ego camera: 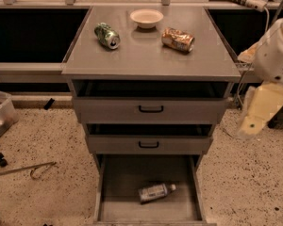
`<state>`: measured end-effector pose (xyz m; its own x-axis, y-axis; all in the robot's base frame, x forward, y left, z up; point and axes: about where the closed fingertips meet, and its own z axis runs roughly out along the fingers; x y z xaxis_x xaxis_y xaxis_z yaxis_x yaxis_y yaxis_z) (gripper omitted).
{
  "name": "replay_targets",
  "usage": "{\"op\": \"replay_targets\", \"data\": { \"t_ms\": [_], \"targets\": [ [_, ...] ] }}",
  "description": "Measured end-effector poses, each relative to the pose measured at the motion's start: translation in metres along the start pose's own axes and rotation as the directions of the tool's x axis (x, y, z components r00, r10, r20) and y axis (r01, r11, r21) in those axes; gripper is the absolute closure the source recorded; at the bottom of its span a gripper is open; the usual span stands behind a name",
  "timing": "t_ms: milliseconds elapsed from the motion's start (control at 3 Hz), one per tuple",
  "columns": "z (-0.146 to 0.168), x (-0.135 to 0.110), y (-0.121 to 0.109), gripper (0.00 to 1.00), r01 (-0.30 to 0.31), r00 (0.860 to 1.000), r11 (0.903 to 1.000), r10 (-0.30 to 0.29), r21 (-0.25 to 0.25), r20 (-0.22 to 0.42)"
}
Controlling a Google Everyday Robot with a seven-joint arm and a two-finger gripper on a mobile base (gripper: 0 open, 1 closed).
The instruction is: Pick blue plastic bottle from bottom drawer and place on counter
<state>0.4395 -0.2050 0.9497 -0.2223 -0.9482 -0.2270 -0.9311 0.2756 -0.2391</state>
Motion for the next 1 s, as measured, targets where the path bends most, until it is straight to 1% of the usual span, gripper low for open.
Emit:
{"op": "replay_targets", "data": {
  "t_ms": [333,667,1000],
  "targets": [
    [0.058,-0.013,0.028,0.0,-0.039,0.997,0.9986,0.042,-0.036,0.065],
    [0.134,-0.019,0.067,0.0,-0.102,0.984,0.9875,0.118,-0.12,0.136],
    [0.217,-0.014,0.103,0.0,-0.173,0.953,0.9553,0.224,-0.24,0.205]
  ]
}}
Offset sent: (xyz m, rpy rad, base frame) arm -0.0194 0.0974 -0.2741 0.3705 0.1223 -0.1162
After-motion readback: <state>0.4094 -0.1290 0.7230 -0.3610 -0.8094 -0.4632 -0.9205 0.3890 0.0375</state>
